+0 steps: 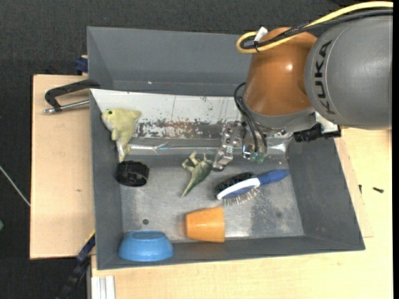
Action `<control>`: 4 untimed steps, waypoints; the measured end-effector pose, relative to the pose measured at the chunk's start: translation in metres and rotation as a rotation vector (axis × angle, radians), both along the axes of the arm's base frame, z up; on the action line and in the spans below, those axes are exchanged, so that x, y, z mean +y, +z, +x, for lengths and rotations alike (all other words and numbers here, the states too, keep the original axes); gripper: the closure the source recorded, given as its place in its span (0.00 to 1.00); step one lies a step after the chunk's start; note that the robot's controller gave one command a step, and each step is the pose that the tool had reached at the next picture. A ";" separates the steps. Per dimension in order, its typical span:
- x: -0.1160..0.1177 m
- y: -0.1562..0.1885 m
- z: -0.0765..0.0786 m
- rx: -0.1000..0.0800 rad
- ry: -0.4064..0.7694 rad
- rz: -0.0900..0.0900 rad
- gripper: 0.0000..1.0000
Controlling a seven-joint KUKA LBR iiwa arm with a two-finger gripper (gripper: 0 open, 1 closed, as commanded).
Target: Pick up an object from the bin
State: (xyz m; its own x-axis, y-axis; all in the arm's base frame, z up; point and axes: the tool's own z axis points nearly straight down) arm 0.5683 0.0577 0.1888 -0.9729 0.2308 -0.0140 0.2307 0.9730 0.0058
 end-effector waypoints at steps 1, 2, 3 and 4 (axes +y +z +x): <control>0.000 -0.005 -0.002 0.010 0.001 -0.001 0.00; -0.027 -0.118 -0.002 0.004 -0.017 0.000 0.00; -0.026 -0.113 0.000 -0.005 -0.016 0.001 1.00; -0.038 -0.004 0.013 0.000 -0.025 -0.001 1.00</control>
Offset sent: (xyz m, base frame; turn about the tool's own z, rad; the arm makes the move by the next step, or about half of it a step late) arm 0.0000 0.0000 0.0000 0.0000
